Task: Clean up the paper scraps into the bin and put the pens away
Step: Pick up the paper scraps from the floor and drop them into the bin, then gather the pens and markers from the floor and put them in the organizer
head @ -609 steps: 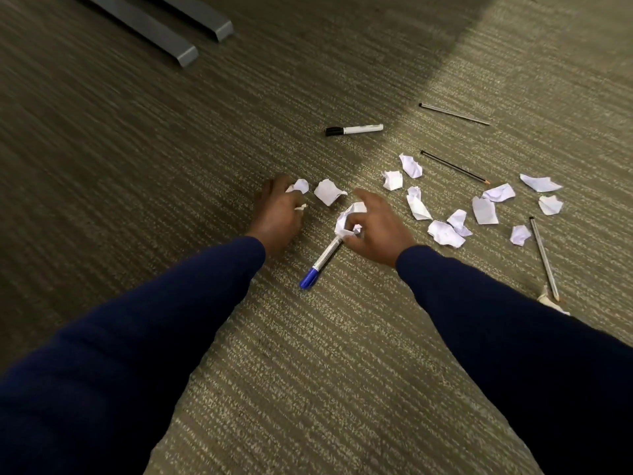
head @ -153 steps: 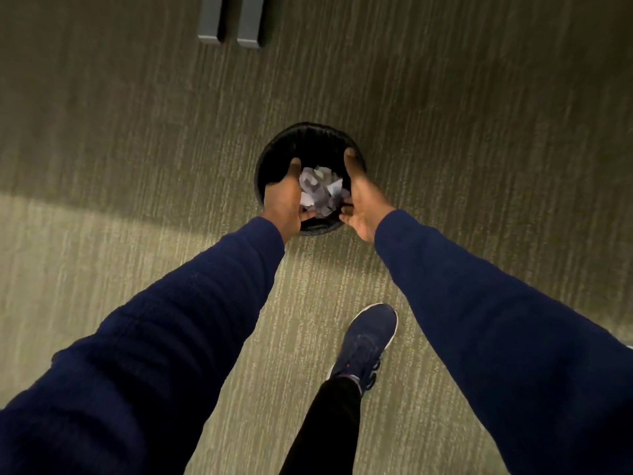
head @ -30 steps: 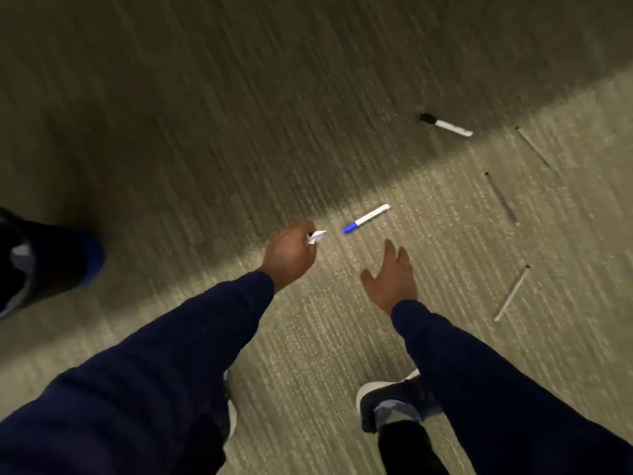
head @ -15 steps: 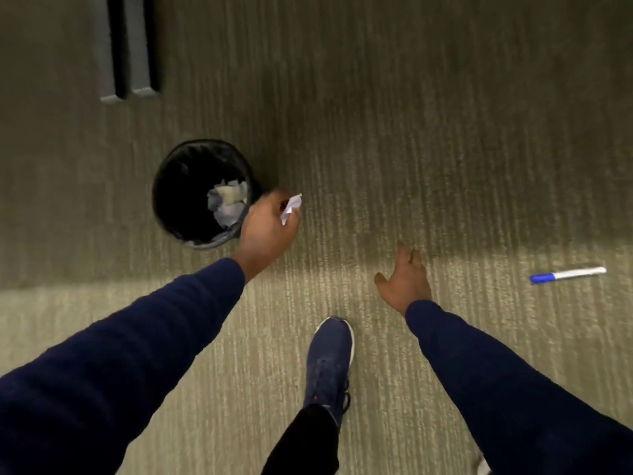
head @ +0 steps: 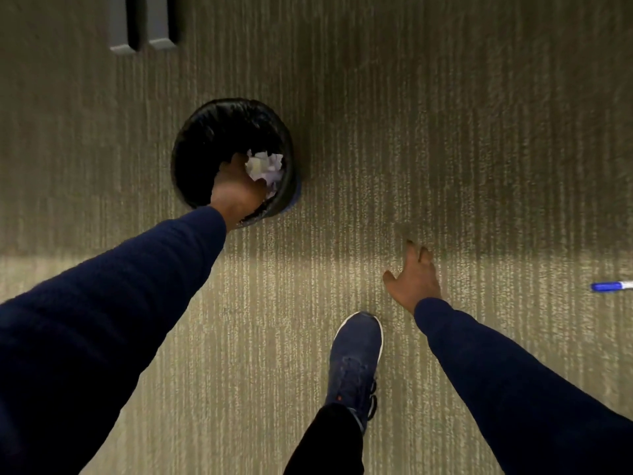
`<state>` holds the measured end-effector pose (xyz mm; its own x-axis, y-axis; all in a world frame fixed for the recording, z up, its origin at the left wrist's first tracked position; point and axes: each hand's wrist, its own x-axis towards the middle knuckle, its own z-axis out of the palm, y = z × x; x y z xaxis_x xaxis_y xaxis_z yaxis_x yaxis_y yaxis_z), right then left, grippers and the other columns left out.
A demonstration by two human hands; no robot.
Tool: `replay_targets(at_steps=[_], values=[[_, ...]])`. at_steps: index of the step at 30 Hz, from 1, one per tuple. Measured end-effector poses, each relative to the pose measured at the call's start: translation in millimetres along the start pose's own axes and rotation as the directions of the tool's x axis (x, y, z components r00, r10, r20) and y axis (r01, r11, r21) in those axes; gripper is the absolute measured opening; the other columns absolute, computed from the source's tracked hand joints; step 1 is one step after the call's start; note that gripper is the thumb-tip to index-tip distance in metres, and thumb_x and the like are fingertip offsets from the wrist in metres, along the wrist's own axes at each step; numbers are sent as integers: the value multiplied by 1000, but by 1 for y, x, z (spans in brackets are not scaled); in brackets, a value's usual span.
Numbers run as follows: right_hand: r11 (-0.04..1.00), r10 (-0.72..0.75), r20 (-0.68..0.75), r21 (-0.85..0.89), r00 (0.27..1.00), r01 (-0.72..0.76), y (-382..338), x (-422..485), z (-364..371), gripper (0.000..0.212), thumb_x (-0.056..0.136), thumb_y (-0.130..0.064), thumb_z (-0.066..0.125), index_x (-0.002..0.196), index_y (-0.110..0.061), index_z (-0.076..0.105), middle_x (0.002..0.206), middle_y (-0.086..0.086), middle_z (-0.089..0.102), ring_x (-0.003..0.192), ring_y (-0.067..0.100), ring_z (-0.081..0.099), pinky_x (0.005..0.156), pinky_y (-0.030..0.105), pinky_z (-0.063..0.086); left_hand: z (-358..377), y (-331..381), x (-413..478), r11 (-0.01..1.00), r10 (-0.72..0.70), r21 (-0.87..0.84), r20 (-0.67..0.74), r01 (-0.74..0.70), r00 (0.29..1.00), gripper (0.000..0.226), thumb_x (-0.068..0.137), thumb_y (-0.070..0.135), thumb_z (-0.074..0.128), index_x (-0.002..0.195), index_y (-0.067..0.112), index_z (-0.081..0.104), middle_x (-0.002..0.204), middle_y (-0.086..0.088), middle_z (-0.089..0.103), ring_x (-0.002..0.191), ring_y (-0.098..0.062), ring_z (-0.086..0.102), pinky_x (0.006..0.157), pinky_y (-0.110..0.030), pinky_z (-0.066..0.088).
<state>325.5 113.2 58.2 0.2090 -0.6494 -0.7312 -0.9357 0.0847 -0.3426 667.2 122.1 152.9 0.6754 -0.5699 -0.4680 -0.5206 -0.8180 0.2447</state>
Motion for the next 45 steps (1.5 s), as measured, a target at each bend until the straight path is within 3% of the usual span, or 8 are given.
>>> replay_targets(at_steps=[3, 7, 11, 17, 22, 33, 40, 45], values=[[1000, 3, 2, 2, 1000, -3, 0, -3, 0, 84, 91, -36, 64, 158, -19, 15, 162, 22, 14, 144, 42, 29, 113, 50, 37, 2, 1, -8, 999, 39, 6, -67, -38, 997, 53, 91, 22, 65, 138, 6, 47, 136, -23, 52, 122, -41, 53, 99, -41, 44], [999, 20, -3, 46, 1000, -20, 2, -11, -9, 83, 91, -35, 65, 157, -20, 17, 163, 21, 17, 144, 41, 31, 111, 50, 39, 0, 17, -34, 980, 192, -19, -141, -197, 971, 46, 91, 23, 66, 132, 4, 53, 128, -23, 52, 112, -40, 56, 93, -43, 49], [996, 29, -15, 89, 999, -28, 9, -22, -27, 82, 91, -35, 65, 157, -20, 18, 162, 20, 20, 142, 39, 34, 109, 49, 42, -6, 48, -59, 939, 344, 67, -156, -338, 926, 46, 93, 23, 63, 135, 7, 53, 133, -21, 49, 117, -39, 54, 97, -47, 48], [988, 53, -33, 144, 998, -48, 36, -43, -63, 84, 92, -37, 64, 159, -19, 15, 164, 18, 14, 144, 39, 32, 111, 47, 40, 10, 113, -95, 891, 431, 190, -74, -412, 899, 48, 91, 26, 61, 135, 11, 54, 133, -19, 51, 117, -38, 54, 96, -45, 47], [972, 100, -38, 218, 994, -89, 75, -67, -96, 86, 93, -39, 62, 160, -21, 11, 166, 17, 9, 148, 37, 26, 115, 48, 36, 43, 168, -137, 855, 495, 152, 40, -495, 868, 49, 95, 34, 60, 140, 17, 49, 138, -15, 48, 125, -32, 50, 101, -44, 48], [849, 319, -78, 467, 944, -248, 242, -144, -204, 86, 94, -40, 61, 160, -23, 8, 166, 17, 9, 148, 36, 26, 115, 49, 37, 131, 353, -280, 677, 648, 186, 309, -712, 697, 47, 96, 31, 60, 138, 13, 48, 129, -7, 50, 119, -23, 49, 99, -40, 49], [746, 439, -96, 593, 893, -303, 369, -201, -269, 86, 94, -40, 61, 160, -23, 9, 166, 15, 11, 147, 36, 28, 112, 47, 38, 193, 461, -369, 549, 701, 220, 405, -807, 587, 43, 94, 30, 61, 131, 10, 55, 122, -9, 56, 116, -27, 53, 86, -37, 49], [701, 522, -97, 615, 848, -361, 457, -225, -289, 85, 95, -39, 60, 160, -21, 9, 165, 16, 15, 145, 37, 30, 112, 47, 39, 250, 507, -403, 536, 692, 186, 461, -823, 555, 42, 93, 31, 63, 130, 13, 58, 124, -8, 58, 114, -27, 56, 86, -39, 48]])
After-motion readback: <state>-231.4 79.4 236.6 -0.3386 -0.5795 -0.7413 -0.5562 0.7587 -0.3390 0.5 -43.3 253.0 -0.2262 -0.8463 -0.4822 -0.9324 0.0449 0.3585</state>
